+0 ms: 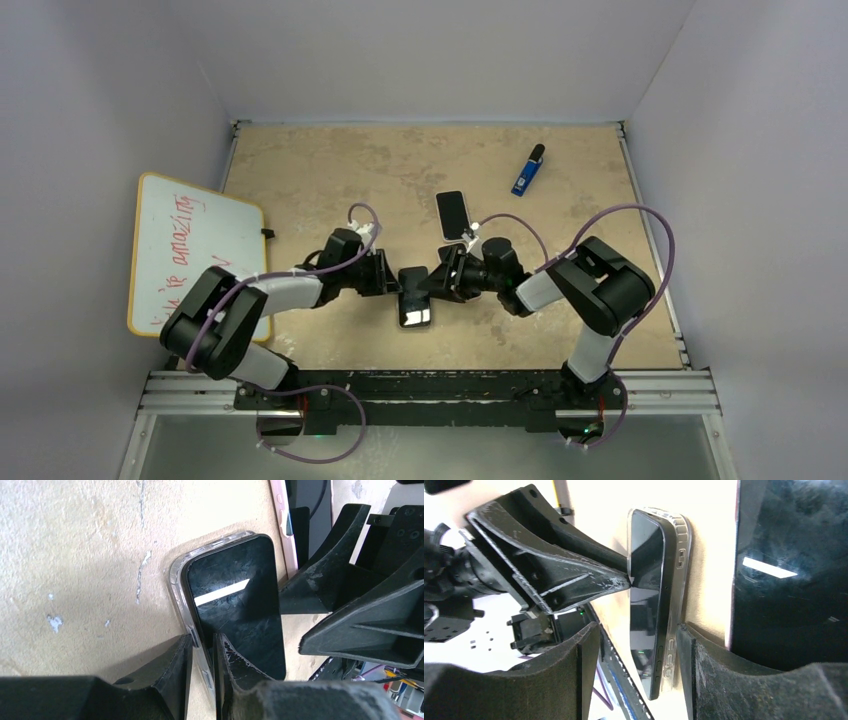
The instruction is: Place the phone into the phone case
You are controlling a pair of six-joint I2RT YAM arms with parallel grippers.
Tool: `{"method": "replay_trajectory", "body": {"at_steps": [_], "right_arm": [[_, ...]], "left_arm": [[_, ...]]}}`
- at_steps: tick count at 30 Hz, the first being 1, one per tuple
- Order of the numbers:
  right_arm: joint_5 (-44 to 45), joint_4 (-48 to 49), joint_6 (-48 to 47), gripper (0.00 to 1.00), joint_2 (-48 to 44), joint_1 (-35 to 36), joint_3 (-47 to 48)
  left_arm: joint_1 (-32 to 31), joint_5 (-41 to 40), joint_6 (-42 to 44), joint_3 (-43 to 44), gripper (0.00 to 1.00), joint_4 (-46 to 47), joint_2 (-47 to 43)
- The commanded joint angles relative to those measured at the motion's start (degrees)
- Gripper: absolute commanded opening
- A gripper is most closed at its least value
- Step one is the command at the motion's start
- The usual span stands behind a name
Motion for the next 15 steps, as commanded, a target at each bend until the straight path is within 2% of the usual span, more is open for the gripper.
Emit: {"method": "replay_trajectory", "body": {"at_steps": [1, 7, 15], "right_arm": [[-2.0, 15.8, 5.2, 0.59, -1.0, 0.8, -0.2], [-1.0, 14.3, 3.6, 0.59, -2.2, 0.8, -0.1], [-2.7, 11.0, 2.5, 0.6, -0.3, 0.8, 2.2]], "left_arm": [[-0.8, 5.4, -3.0, -2.4, 0.22, 2.9, -2.4], [-0.8, 7.5, -7.7, -5.6, 0.21, 7.0, -4.4], [-0.7, 6.7, -7.2, -5.9, 0.21, 7.5, -3.6]]}}
